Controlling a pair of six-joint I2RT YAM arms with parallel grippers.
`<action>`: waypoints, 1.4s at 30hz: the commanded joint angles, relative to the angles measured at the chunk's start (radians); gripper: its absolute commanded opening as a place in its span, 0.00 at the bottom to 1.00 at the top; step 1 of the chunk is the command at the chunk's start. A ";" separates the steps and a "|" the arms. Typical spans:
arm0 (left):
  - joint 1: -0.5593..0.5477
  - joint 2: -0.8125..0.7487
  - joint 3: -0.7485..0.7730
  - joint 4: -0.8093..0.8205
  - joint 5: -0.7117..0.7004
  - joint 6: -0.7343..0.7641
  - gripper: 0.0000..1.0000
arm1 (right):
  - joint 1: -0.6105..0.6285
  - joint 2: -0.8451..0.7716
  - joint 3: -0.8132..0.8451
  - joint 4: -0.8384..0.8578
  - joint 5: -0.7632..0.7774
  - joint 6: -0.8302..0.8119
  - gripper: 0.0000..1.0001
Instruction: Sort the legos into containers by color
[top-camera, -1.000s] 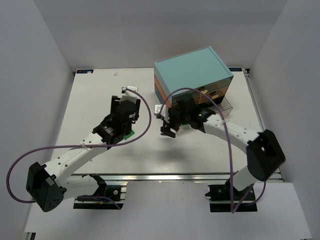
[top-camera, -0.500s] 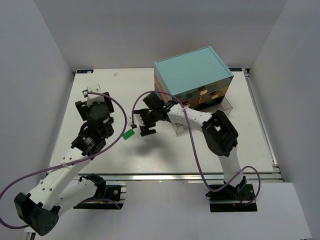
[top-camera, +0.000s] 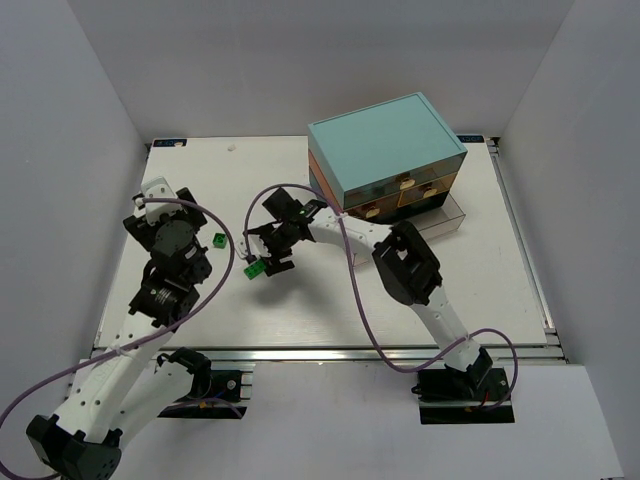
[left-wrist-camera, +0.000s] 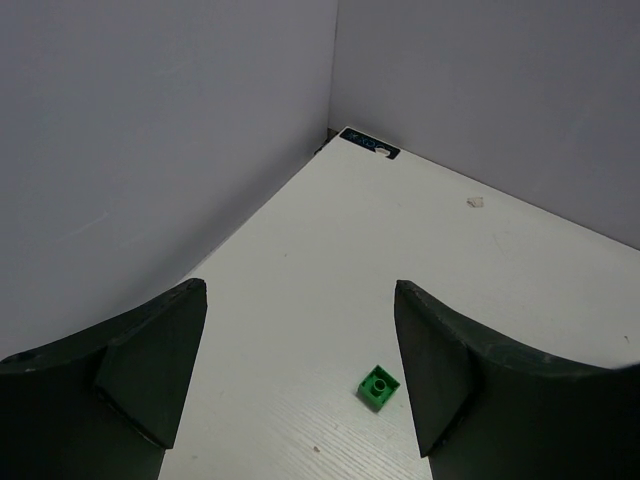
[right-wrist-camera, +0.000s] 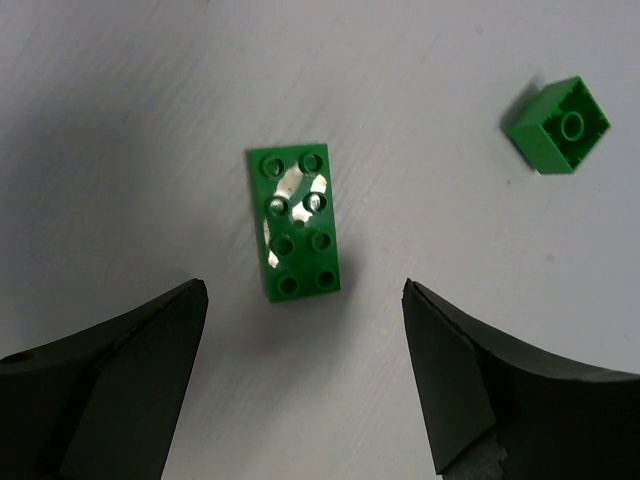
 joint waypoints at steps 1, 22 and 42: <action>0.012 -0.029 -0.015 0.042 -0.011 -0.001 0.85 | 0.015 0.045 0.079 -0.059 -0.072 -0.024 0.83; 0.030 -0.038 -0.016 0.041 0.018 -0.012 0.85 | 0.021 0.218 0.246 -0.190 -0.107 0.139 0.60; 0.039 -0.032 -0.030 0.053 0.036 -0.012 0.85 | 0.020 0.103 0.033 -0.321 -0.009 0.136 0.03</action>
